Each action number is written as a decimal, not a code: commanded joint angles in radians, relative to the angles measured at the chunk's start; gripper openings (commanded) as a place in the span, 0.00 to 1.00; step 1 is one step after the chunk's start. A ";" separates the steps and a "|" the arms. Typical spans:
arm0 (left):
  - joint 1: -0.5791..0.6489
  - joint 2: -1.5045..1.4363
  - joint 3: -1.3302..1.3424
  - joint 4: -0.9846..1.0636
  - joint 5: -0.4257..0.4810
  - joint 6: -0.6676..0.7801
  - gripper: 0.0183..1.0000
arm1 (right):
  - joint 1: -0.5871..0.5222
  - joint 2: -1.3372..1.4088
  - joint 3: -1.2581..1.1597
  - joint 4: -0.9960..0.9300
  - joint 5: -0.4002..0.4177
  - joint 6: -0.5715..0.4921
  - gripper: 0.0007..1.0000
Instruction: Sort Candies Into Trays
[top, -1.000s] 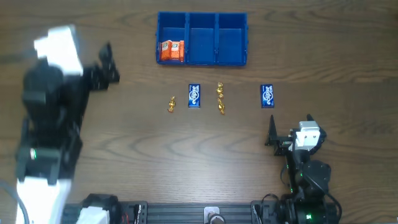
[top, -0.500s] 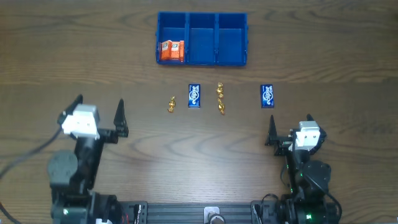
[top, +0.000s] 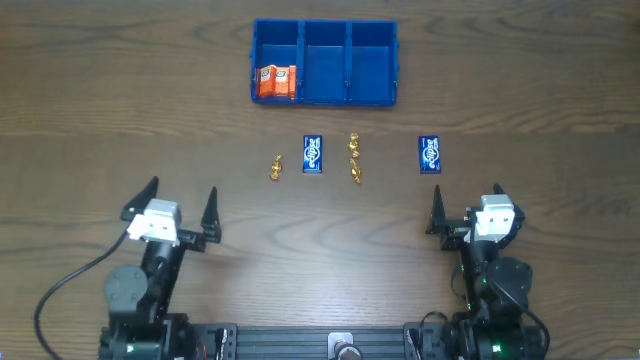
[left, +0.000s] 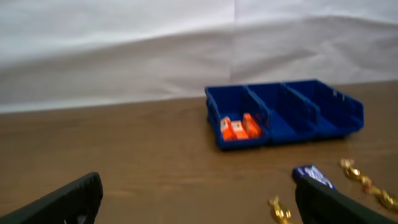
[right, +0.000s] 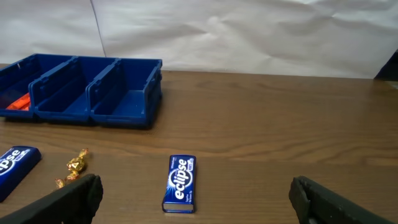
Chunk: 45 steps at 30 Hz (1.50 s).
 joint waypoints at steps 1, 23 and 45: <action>0.004 -0.013 -0.021 -0.087 0.052 -0.007 1.00 | -0.004 -0.003 0.005 -0.014 0.006 -0.011 1.00; 0.004 -0.013 -0.021 -0.082 0.051 -0.011 1.00 | -0.004 -0.003 0.005 -0.014 0.006 -0.011 1.00; 0.004 -0.013 -0.021 -0.083 0.051 -0.011 1.00 | -0.004 0.123 0.154 -0.087 -0.106 0.076 1.00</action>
